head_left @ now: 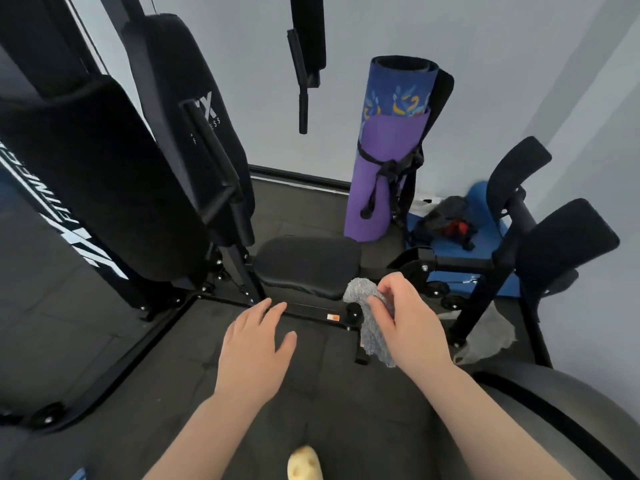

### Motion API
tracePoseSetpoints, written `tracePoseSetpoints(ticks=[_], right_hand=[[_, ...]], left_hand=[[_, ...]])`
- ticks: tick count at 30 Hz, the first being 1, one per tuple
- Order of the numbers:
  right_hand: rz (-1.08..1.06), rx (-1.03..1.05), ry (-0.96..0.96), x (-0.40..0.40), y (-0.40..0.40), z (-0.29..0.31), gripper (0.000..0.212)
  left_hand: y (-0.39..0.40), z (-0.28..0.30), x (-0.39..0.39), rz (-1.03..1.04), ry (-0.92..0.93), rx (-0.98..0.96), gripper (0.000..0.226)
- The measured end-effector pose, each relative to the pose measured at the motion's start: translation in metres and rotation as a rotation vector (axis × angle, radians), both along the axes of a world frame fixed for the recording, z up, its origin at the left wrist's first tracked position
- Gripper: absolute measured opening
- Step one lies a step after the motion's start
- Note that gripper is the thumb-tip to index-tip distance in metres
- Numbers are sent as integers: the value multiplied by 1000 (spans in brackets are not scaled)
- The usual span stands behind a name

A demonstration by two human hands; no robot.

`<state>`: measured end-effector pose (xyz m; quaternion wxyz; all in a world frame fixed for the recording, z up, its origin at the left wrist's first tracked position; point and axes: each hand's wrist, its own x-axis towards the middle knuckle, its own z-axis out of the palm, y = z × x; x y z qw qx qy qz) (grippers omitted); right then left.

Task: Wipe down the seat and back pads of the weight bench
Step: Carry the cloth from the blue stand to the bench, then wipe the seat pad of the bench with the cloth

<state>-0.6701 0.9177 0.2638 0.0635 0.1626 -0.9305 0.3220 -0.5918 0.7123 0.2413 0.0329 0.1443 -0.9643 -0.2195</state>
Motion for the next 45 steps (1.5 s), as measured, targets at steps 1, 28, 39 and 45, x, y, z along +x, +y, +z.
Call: tracePoseSetpoints(ticks=[1,28,39,45], right_hand=[[5,4,-6,-11,-2,-3,16],[232,44,-206,-293,-5,-105,11],[238,55,-359,-358,-26,-228,19],[173,50,-377,-372,-44,-294,19]], left_hand=[[0,-3,-11,2,-2,3,53],[15,-84,-272,239,-176,55,51],[20,-199,-334,425,-265,146,49],[4,-266,-347,464,-269,163,47]])
